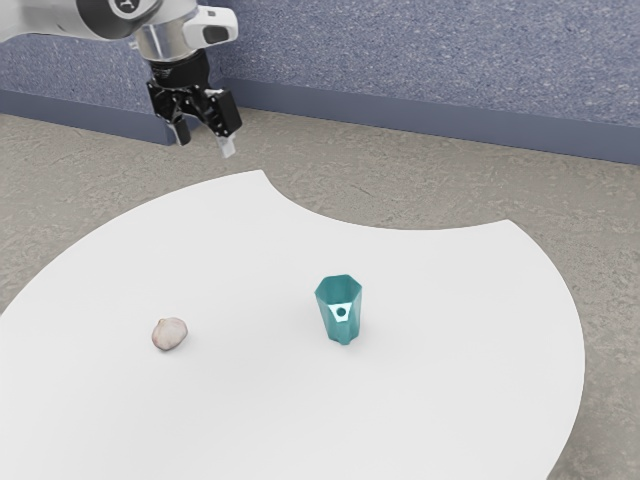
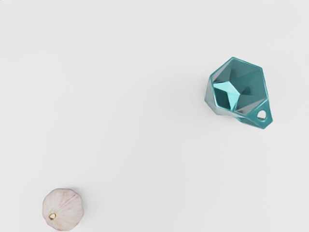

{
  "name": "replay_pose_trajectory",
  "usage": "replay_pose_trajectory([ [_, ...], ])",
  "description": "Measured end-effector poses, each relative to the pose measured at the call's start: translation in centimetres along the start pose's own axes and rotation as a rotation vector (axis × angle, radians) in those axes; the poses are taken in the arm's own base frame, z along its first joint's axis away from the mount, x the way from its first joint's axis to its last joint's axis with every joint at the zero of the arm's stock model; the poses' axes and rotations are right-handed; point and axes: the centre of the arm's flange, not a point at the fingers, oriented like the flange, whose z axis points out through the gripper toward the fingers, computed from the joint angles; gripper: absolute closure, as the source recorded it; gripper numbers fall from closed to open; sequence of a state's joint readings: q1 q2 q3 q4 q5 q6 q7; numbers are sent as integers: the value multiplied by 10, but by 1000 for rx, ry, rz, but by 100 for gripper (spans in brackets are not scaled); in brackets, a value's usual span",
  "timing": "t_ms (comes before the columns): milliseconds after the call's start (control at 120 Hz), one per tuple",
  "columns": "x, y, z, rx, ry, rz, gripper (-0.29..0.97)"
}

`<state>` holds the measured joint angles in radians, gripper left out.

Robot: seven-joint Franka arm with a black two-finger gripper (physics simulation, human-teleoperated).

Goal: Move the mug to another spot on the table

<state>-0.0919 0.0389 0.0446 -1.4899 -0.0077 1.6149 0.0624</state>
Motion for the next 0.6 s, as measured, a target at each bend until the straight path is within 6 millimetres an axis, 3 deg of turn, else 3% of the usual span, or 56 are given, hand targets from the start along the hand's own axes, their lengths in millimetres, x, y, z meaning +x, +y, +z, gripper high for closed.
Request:
replay_pose_trajectory([
  [417, -1, 1, -1, -9, 1, -7, 0],
  [600, 1, 16, 70, -16, -74, -39, 0],
])
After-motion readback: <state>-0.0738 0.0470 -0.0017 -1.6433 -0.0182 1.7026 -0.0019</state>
